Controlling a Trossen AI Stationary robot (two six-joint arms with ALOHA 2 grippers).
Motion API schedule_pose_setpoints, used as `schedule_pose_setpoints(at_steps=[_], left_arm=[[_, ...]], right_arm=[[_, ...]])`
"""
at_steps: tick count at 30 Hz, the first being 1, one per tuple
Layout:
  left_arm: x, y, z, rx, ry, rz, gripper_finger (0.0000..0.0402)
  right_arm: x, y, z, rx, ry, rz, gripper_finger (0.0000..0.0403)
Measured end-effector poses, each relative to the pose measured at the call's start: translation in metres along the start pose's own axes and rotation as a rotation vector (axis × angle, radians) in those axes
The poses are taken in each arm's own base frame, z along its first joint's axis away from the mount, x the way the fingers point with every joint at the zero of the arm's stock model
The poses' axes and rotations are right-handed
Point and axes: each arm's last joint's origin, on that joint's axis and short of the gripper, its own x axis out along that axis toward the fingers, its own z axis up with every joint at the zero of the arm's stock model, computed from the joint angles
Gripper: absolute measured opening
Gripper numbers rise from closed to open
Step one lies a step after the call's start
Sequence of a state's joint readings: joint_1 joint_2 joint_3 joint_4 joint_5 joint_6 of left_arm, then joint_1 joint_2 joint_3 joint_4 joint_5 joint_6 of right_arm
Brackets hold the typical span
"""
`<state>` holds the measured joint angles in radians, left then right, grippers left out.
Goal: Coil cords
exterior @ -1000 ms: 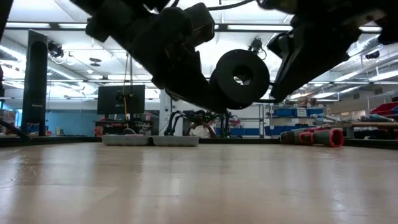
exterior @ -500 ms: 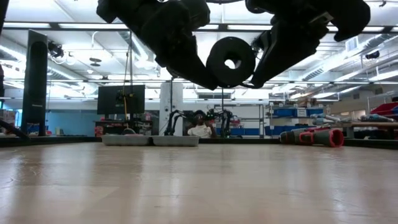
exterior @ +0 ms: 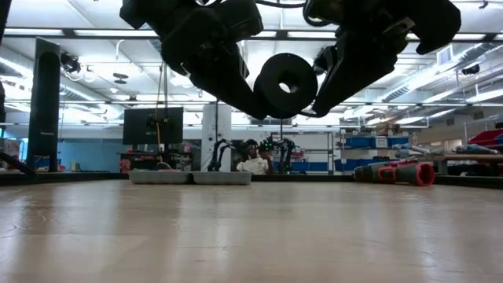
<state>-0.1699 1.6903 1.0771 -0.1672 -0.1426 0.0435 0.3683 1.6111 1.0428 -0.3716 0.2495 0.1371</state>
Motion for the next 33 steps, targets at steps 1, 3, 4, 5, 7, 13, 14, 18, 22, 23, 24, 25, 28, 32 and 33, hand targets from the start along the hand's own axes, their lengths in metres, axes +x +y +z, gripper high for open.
schedule_pose_setpoints(at_steps=[1,3,4,5,7,13,14,18,22,23,24,25,28,32,33], left_arm=[[0.001,0.000,0.000,0.007,0.002,-0.004,0.0000],[0.001,-0.001,-0.002,0.017,0.014,-0.008,0.0000],[0.001,-0.001,-0.002,0.022,0.016,-0.010,0.0000],[0.001,-0.001,-0.002,0.023,0.016,-0.010,0.0000],[0.002,-0.001,-0.005,0.026,0.040,-0.008,0.0000],[0.013,-0.007,-0.013,0.008,0.089,-0.020,0.0000],[0.018,-0.009,-0.015,0.008,0.104,-0.023,0.0000],[0.027,-0.013,-0.019,0.010,0.111,-0.022,0.0000],[0.029,-0.012,-0.016,-0.005,0.071,-0.001,0.0000],[0.029,-0.012,-0.015,-0.007,0.062,0.008,0.0000],[0.029,-0.012,-0.014,-0.008,0.048,0.018,0.0000],[0.028,-0.012,-0.012,-0.005,0.035,0.035,0.0000],[0.028,-0.011,-0.008,-0.007,-0.010,0.083,0.0000],[0.027,-0.010,-0.002,-0.022,-0.070,0.126,0.0000],[0.027,-0.009,0.000,-0.032,-0.084,0.139,0.0000]], right_arm=[[0.002,0.001,0.000,-0.001,0.004,0.003,0.0013],[0.003,0.001,-0.001,0.006,0.004,0.004,0.0016],[0.003,0.001,-0.002,0.014,-0.003,0.006,0.0020],[0.004,0.001,-0.003,0.020,-0.004,0.011,0.0024],[0.005,0.003,-0.008,0.020,0.028,0.036,0.0032],[0.010,0.006,-0.017,0.077,0.045,0.079,0.0042],[0.010,0.007,-0.018,0.081,0.049,0.079,0.0041],[0.011,0.009,-0.023,0.110,0.055,0.081,0.0037],[0.012,0.008,-0.021,0.181,0.044,0.078,0.0033],[0.012,0.009,-0.020,0.198,0.038,0.092,0.0033],[0.011,0.010,-0.018,0.208,0.023,0.114,0.0032],[0.011,0.012,-0.016,0.213,-0.002,0.131,0.0032],[0.009,0.019,-0.012,0.201,-0.046,0.144,0.0032],[0.002,0.036,-0.010,0.094,-0.158,0.019,0.0025],[-0.001,0.042,-0.010,0.059,-0.185,-0.035,0.0022]])
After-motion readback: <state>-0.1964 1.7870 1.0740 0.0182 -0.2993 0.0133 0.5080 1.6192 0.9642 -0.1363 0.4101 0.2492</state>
